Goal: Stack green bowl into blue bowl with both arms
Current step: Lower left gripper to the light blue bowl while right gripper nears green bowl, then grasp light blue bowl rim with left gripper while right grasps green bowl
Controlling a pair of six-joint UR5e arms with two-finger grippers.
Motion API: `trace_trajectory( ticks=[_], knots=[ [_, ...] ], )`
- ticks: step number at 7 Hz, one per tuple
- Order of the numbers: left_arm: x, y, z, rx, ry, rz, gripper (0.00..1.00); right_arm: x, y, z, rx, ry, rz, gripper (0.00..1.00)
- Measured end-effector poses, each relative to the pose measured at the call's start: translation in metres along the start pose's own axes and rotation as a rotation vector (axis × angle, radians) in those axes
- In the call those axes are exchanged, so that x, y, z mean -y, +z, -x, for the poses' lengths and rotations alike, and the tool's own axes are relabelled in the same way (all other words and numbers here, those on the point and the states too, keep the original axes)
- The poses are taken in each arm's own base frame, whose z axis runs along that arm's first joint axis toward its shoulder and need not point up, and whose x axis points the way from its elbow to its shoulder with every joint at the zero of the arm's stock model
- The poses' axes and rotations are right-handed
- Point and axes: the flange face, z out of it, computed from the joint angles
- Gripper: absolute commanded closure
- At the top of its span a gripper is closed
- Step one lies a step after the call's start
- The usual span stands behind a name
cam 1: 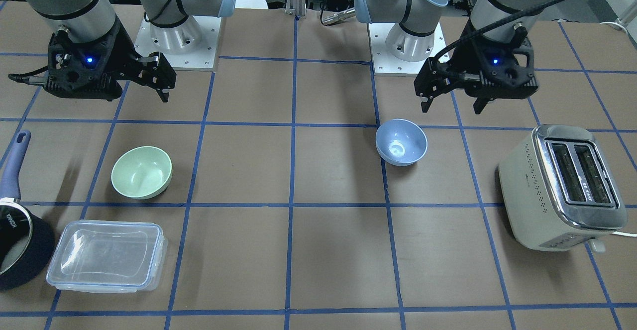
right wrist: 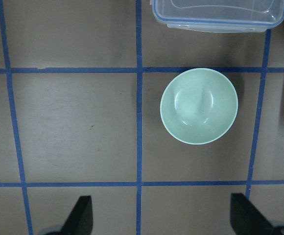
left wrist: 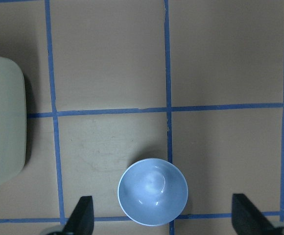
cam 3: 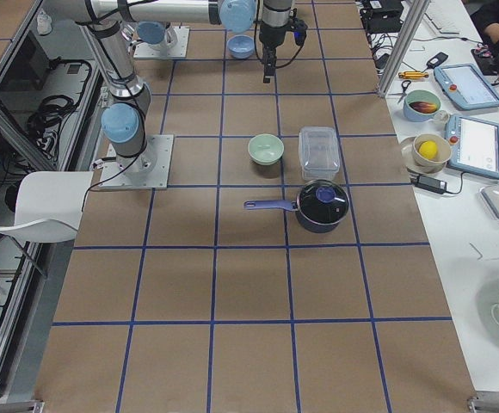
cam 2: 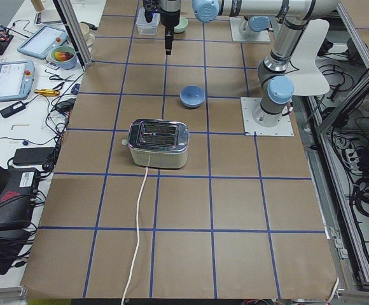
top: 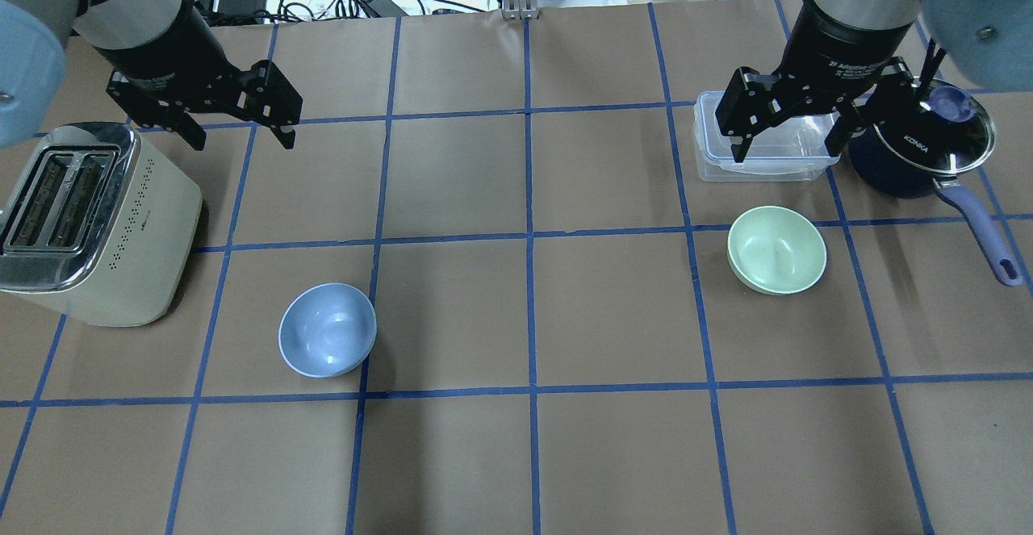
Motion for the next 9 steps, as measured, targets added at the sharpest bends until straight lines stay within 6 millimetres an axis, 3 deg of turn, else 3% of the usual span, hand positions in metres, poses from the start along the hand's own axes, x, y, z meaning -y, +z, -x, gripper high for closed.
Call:
trace_trajectory(
  ticks=[1,3,4,6,7,8,9],
  knots=[
    [-0.007,0.046,-0.003,-0.01,0.0,0.075,0.0,0.0,0.0,0.001,0.001,-0.002,-0.001,0.0],
    [-0.027,0.155,-0.014,-0.019,-0.015,0.126,0.0,0.005,0.004,-0.002,0.0,-0.004,0.001,0.0],
    [-0.042,0.19,-0.028,-0.014,0.001,0.129,0.0,0.013,0.009,-0.012,-0.004,0.01,0.0,0.0],
    [-0.068,0.232,-0.062,0.001,0.05,0.16,0.01,0.044,0.041,-0.069,0.012,0.109,0.039,0.0],
    [-0.077,0.247,-0.07,0.028,0.058,0.179,0.11,0.057,0.069,-0.104,0.026,0.162,0.075,0.0],
    [-0.08,0.258,-0.07,0.071,0.062,0.183,0.56,0.066,0.096,-0.128,0.034,0.184,0.083,0.0],
    [-0.08,0.265,-0.069,0.094,0.064,0.184,0.75,0.072,0.127,-0.138,0.037,0.167,0.073,0.0]
  ],
)
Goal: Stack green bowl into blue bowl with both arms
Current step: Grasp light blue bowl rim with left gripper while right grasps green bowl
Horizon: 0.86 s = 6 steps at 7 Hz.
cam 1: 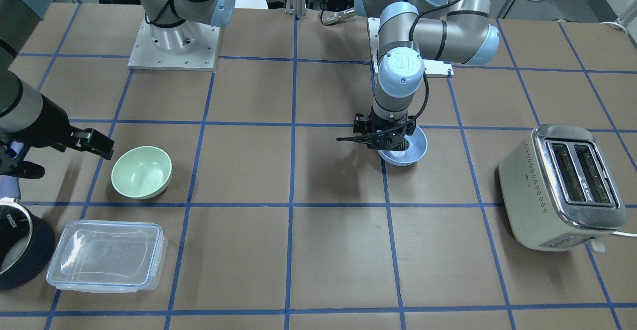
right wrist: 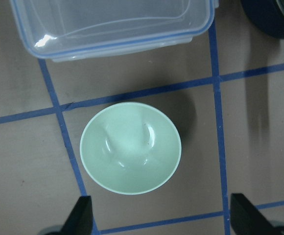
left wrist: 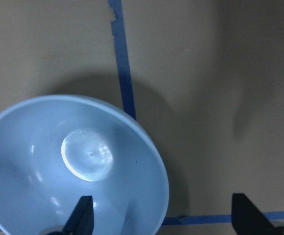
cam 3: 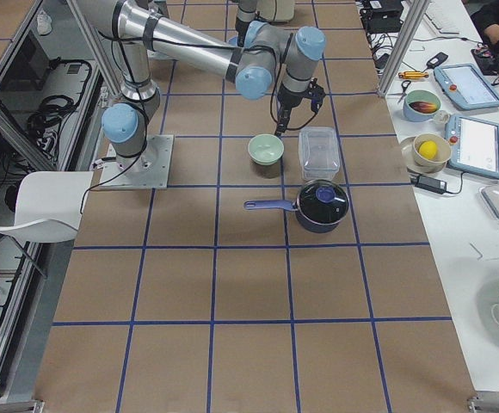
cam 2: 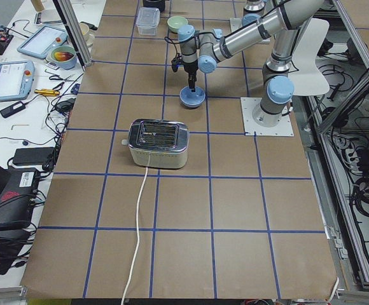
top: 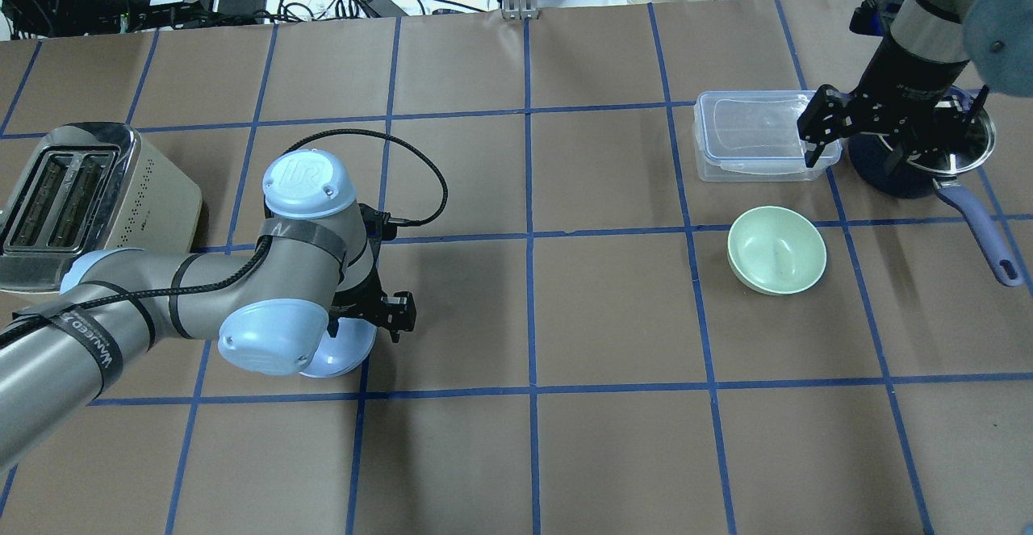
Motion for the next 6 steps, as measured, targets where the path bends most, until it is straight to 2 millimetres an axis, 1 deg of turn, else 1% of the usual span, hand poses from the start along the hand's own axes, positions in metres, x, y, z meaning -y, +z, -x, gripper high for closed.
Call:
trace_trajectory(
  ticks=[1,2,3,4,5,6],
  knots=[
    [0.003,0.005,0.0,0.007,-0.005,-0.002,1.0,0.006,0.036,-0.004,0.001,-0.027,-0.007,0.0],
    [0.006,0.007,-0.001,0.007,-0.015,-0.009,1.0,0.007,0.068,-0.005,-0.001,-0.046,-0.024,0.0],
    [0.008,0.008,-0.002,0.006,-0.023,-0.018,1.0,0.004,0.093,-0.005,-0.001,-0.068,-0.027,0.0],
    [0.013,0.005,-0.003,0.004,-0.028,-0.042,1.0,0.003,0.112,-0.005,0.001,-0.084,-0.018,0.0],
    [0.022,-0.008,-0.006,-0.004,-0.035,-0.086,1.0,0.003,0.127,-0.006,0.004,-0.096,0.001,0.0],
    [0.035,-0.033,-0.021,-0.034,-0.048,-0.146,1.0,0.005,0.138,-0.009,0.008,-0.107,0.02,0.21]
  ],
)
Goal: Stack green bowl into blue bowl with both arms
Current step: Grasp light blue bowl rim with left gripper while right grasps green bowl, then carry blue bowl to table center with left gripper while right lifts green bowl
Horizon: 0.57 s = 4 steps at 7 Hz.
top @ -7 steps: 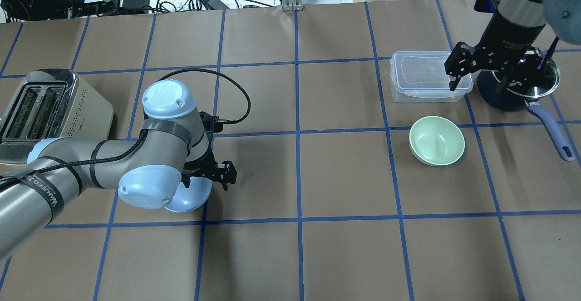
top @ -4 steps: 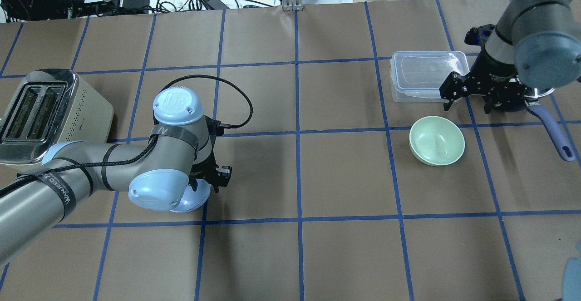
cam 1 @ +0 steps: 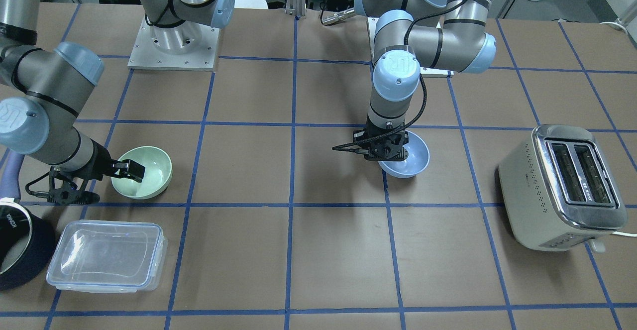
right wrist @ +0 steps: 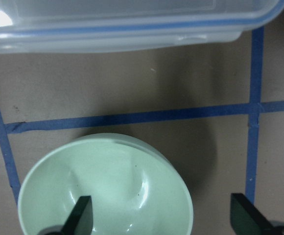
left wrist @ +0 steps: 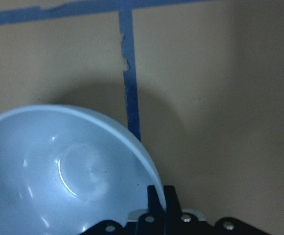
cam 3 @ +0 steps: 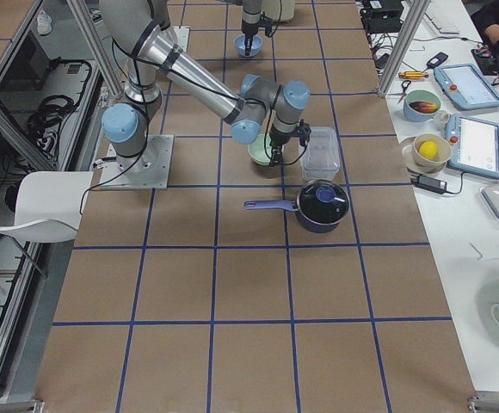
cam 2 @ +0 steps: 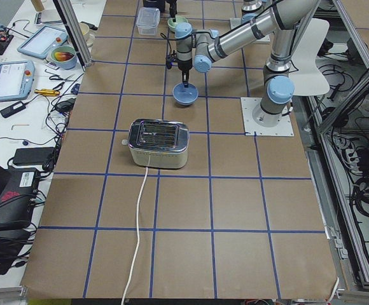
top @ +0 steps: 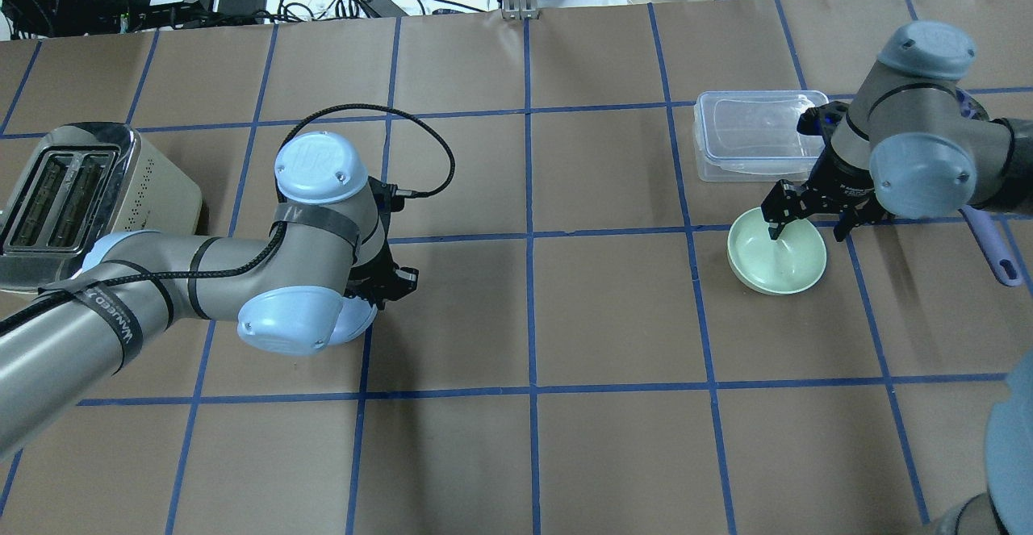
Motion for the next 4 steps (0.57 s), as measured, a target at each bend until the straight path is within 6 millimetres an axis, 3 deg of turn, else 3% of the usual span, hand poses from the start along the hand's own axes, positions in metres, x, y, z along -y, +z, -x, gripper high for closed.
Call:
trace_trajectory(
  ticks=[1,2,4],
  knots=[
    [0.014,-0.024,-0.029,-0.041,-0.017,-0.052,1.0,-0.002,0.009,-0.004,0.006,-0.01,0.018,0.76],
    [0.028,-0.041,-0.064,-0.079,-0.035,-0.091,1.0,-0.005,0.017,-0.006,0.012,-0.014,0.034,1.0],
    [0.071,-0.065,-0.133,-0.16,-0.095,-0.143,1.0,-0.008,0.017,-0.008,0.012,-0.016,0.043,1.0]
  ],
)
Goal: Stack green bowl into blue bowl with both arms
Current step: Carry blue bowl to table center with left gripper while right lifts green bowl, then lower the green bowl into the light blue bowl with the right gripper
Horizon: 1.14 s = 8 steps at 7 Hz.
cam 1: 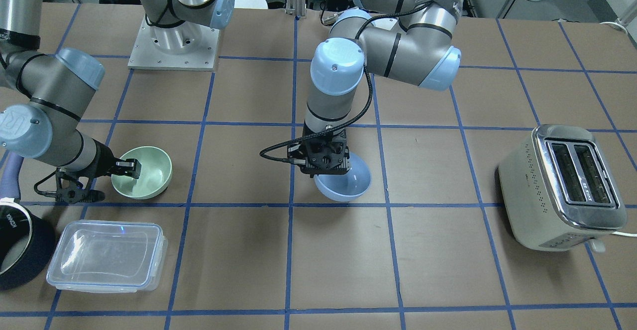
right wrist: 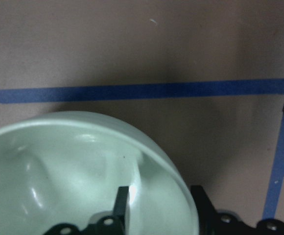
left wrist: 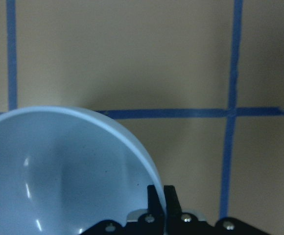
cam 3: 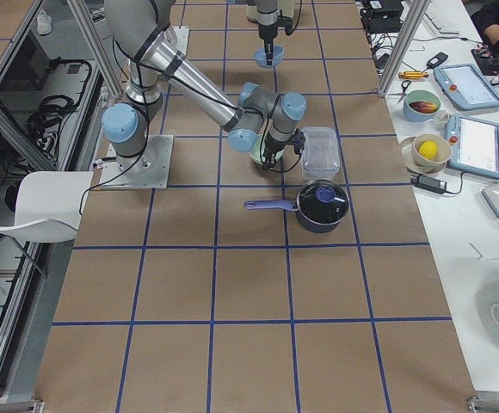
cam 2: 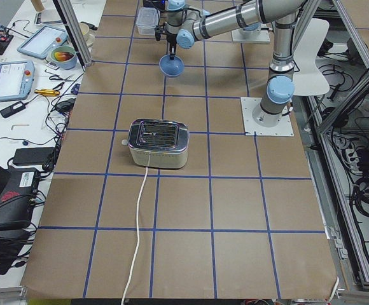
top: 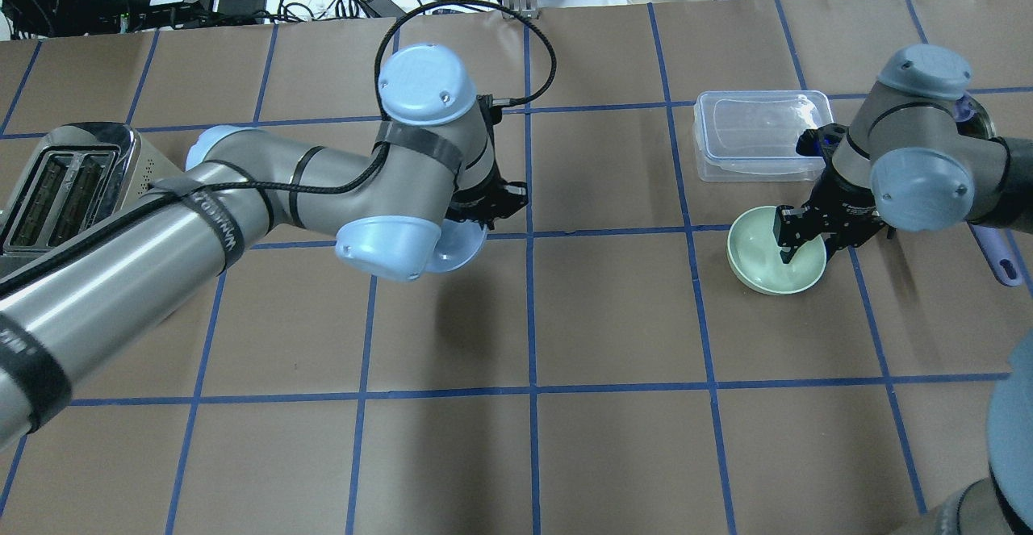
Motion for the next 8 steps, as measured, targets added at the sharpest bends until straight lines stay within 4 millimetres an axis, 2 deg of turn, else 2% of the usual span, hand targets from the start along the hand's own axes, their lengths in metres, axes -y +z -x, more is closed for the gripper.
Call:
trace_trajectory(
  ticks=[1,2,3,4,5,6,7,8],
  knots=[
    [0.019,0.004,-0.028,-0.016,-0.015,-0.014,1.0,-0.001,-0.004,-0.001,-0.003,0.002,-0.004,1.0],
    [0.028,0.022,-0.046,-0.011,-0.015,-0.005,1.0,-0.001,-0.012,-0.003,-0.006,0.005,-0.017,1.0],
    [0.029,0.044,-0.054,0.004,-0.012,0.014,1.0,0.001,-0.024,-0.006,-0.008,0.009,-0.029,1.0],
    [0.029,0.059,-0.06,0.017,-0.009,0.025,0.64,0.005,-0.04,-0.009,-0.006,0.011,-0.028,1.0],
    [0.027,0.066,-0.065,0.022,-0.006,0.028,0.01,0.012,-0.06,-0.011,0.002,0.011,-0.022,1.0],
    [0.026,0.066,-0.068,0.022,-0.004,0.027,0.0,0.018,-0.081,-0.011,0.026,0.011,-0.016,1.0],
    [0.03,0.055,-0.065,0.017,-0.001,0.009,0.0,0.024,-0.099,-0.009,0.059,0.011,-0.012,1.0],
    [0.045,0.024,-0.047,0.003,-0.001,-0.032,0.0,0.026,-0.109,-0.005,0.092,0.012,-0.018,1.0]
  ],
)
